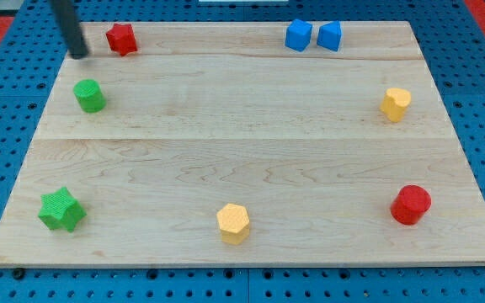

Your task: Push the red star towards the center top

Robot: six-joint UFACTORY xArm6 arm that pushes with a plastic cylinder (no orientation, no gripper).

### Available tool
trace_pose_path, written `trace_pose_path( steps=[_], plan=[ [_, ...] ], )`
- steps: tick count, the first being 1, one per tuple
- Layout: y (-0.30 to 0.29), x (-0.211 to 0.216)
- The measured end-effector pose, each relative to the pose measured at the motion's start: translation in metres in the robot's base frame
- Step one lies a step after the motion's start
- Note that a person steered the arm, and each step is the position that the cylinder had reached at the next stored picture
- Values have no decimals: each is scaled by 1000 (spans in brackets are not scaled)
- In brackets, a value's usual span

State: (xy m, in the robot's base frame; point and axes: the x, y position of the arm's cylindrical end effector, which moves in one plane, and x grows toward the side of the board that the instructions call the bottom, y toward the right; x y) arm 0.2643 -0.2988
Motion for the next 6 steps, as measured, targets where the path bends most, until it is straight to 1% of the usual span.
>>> trace_pose_path(
  steps=[1,4,5,6],
  plan=[
    [1,-16],
    [117,-24],
    [127,-30],
    [82,-48]
  ],
)
